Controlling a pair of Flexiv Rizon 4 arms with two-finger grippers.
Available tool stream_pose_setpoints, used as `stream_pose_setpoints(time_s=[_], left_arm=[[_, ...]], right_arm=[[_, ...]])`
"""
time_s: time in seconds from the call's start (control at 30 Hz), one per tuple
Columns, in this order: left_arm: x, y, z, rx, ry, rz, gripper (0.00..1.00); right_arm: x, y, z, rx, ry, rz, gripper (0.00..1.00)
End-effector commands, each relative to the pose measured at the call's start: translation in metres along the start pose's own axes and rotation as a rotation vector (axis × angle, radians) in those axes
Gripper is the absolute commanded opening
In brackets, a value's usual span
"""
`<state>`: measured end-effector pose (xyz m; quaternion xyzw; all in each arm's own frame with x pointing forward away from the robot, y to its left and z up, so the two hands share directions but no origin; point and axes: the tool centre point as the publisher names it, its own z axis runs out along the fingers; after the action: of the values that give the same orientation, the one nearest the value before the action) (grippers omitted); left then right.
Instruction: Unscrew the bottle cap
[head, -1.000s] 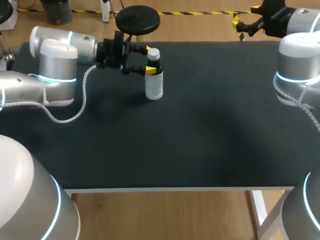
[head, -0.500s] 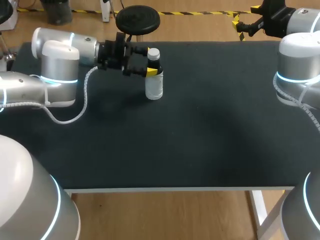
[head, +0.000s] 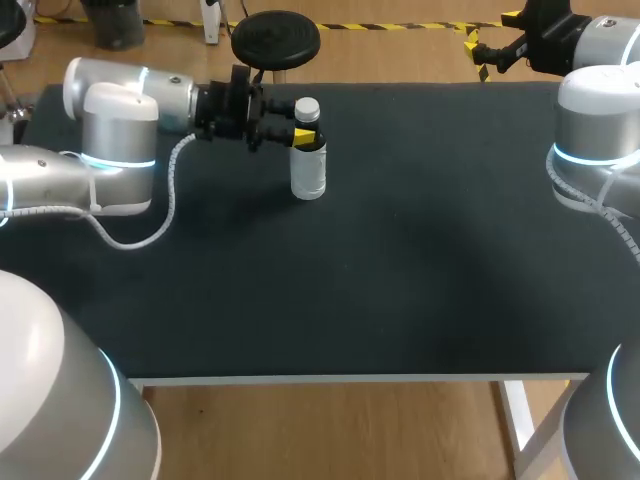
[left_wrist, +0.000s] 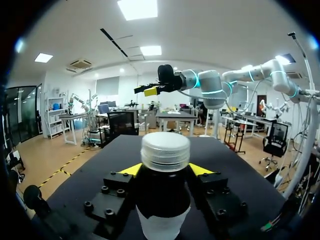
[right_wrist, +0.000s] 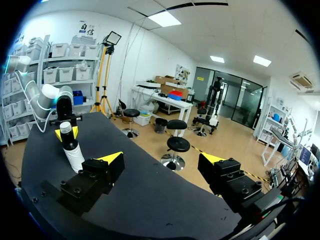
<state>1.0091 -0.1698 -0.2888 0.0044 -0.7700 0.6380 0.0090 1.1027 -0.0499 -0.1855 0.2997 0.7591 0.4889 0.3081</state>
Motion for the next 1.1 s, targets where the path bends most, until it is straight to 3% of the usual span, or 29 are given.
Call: stream_pose_setpoints(time_s=[0.03, 1.0, 1.1], left_arm=[[0.000, 0.001, -0.001, 0.001, 0.000, 0.001, 0.00], [-0.002, 0.001, -0.001, -0.021, -0.009, 0.004, 0.00], [-0.002, 0.001, -0.001, -0.021, -0.009, 0.004, 0.00]], right_arm=[[-0.001, 0.000, 0.001, 0.001, 0.002, 0.000, 1.00], [-0.001, 0.000, 0.001, 0.001, 0.002, 0.000, 1.00], [0.006, 0.012, 0.016, -0.021, 0.124, -0.063, 1.00]])
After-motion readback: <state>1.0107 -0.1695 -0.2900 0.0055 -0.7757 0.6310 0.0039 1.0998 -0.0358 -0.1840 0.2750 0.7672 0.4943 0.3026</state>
